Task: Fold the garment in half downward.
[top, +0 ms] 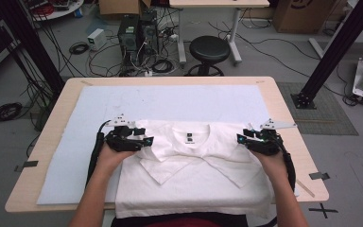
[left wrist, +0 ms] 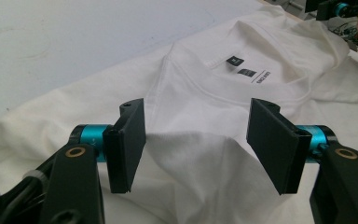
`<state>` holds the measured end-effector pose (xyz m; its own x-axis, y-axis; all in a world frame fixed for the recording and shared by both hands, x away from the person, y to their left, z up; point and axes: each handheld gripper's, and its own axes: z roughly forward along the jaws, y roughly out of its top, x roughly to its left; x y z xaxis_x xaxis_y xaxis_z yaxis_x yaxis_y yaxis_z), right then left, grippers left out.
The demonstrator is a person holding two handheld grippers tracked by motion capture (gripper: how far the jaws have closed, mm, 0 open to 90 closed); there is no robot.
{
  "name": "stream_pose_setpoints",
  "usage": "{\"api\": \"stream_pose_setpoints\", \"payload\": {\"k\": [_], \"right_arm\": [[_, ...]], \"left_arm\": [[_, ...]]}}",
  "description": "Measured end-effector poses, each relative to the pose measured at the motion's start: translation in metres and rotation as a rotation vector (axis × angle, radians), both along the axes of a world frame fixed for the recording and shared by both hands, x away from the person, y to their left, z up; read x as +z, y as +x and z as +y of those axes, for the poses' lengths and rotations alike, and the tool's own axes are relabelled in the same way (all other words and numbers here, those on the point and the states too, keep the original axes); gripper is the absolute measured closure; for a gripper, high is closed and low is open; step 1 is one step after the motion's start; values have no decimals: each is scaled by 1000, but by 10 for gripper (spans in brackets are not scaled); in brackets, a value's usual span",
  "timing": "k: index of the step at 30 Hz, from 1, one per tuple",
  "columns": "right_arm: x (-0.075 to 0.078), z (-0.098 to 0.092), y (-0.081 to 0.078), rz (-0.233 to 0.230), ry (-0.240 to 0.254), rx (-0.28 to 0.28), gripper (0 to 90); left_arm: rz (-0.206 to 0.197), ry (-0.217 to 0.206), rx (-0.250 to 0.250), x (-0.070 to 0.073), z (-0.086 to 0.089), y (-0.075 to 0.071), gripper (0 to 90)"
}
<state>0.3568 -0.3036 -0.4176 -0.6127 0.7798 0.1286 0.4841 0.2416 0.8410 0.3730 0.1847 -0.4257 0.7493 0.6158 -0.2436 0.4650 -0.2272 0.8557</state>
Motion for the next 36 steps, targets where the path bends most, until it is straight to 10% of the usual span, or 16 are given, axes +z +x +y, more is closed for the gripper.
{"api": "stream_pose_setpoints", "payload": {"k": [5, 15, 26, 36], "right_arm": [[-14, 4, 6, 50, -21, -5, 580], [-21, 0, -3, 66, -47, 38, 845], [-8, -12, -39, -6, 19, 96, 853], [-21, -19, -76, 15, 19, 119, 842]], "left_arm": [[9, 24, 6, -5, -2, 3, 405], [-57, 81, -52, -5, -7, -9, 825], [-106, 48, -117, 7, 8, -44, 839], [-29, 49, -142, -19, 22, -70, 782]]}}
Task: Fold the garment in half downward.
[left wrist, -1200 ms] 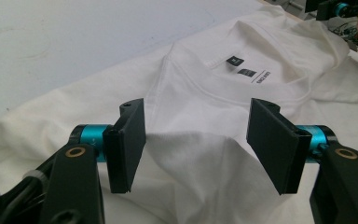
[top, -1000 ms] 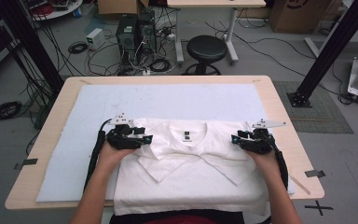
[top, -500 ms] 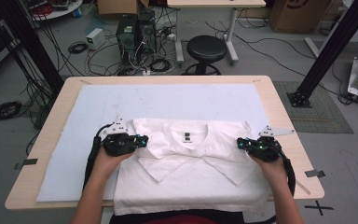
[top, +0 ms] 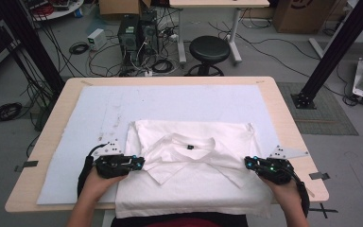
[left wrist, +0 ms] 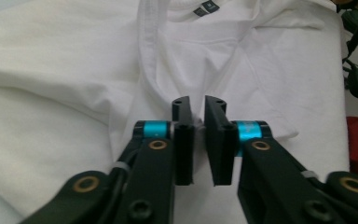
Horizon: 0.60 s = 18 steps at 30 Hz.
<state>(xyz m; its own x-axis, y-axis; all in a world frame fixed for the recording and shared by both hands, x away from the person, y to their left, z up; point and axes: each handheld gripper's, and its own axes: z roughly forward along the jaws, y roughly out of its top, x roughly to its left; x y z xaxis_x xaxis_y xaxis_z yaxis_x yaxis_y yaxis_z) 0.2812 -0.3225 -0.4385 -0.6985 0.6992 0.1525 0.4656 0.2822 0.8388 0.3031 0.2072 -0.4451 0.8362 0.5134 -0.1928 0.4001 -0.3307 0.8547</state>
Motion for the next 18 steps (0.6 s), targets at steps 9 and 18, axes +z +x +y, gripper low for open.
{"api": "stream_pose_setpoints", "payload": {"k": [9, 18], "right_arm": [[11, 3, 12, -31, 39, -12, 663], [18, 30, 55, 10, 38, 34, 615]], "left_arm": [[-28, -48, 66, 16, -9, 16, 455], [16, -2, 79, 15, -40, 54, 431]]}}
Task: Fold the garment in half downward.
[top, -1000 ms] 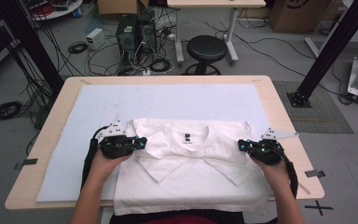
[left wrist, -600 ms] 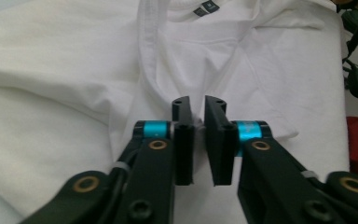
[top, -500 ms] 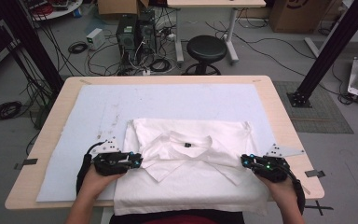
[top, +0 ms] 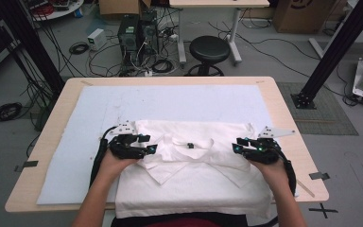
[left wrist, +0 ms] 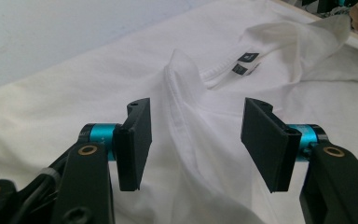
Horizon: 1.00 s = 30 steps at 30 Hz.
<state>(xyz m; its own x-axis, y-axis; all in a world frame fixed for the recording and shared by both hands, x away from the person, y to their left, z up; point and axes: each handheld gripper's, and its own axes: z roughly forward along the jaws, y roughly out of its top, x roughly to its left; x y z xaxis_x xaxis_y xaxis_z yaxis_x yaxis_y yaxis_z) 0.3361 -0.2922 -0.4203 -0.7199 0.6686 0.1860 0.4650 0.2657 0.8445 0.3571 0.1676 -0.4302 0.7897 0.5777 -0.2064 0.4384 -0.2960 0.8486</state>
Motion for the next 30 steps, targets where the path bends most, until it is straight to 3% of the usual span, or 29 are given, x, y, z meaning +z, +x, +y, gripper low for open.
{"api": "stream_pose_setpoints", "payload": {"k": [4, 6, 8, 11, 13, 20, 30], "right_arm": [[-12, 13, 13, 78, -45, 33, 589], [-18, 16, 13, 99, -58, 43, 592], [-23, 17, 11, 118, -66, 58, 663], [-25, 16, 3, 98, -63, 84, 772], [-24, 14, -2, 78, -60, 93, 831], [-18, 10, -20, 28, -30, 125, 852], [-18, 8, -53, -10, -21, 159, 858]], "left_arm": [[24, 53, -26, -8, -8, 2, 465], [17, 85, -54, -10, -10, -1, 594], [10, 120, -76, -10, -10, -5, 680], [-13, 114, -110, -7, -9, -13, 769], [-21, 85, -125, -6, -8, -17, 795], [-35, 21, -175, -2, 2, -37, 804], [-34, 6, -229, -10, 9, -61, 804]]}}
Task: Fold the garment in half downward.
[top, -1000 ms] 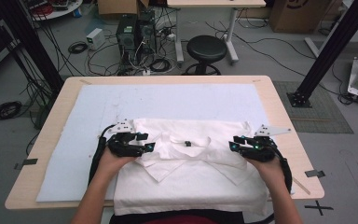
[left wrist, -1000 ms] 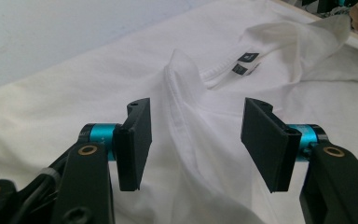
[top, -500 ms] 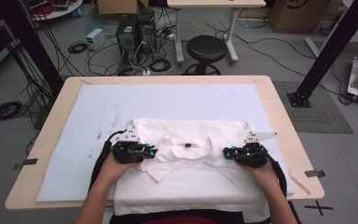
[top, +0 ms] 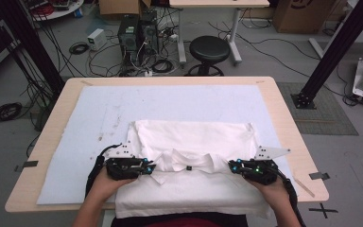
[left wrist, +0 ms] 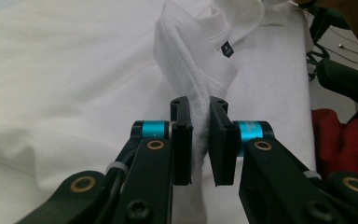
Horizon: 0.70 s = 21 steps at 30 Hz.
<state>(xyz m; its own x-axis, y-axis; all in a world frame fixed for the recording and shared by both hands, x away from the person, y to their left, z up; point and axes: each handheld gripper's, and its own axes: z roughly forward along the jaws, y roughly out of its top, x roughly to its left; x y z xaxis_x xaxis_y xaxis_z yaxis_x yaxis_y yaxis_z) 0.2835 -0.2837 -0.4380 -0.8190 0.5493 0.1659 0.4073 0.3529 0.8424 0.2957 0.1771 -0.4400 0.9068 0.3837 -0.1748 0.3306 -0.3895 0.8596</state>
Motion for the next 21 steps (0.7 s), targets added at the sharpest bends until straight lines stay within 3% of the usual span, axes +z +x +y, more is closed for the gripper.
{"api": "stream_pose_setpoints", "payload": {"k": [6, 10, 16, 21], "right_arm": [[2, -8, -22, -18, 23, 45, 860], [-2, -12, -35, -2, 47, 46, 815], [8, -23, -37, -29, 98, -1, 782], [9, -29, -27, -12, 106, -40, 769]], "left_arm": [[-21, -8, -25, 1, 12, -24, 803], [-54, -29, -26, -1, 21, -35, 708], [-73, -84, 33, 8, 32, -28, 622], [-63, -110, 59, 11, 28, -17, 594]]}}
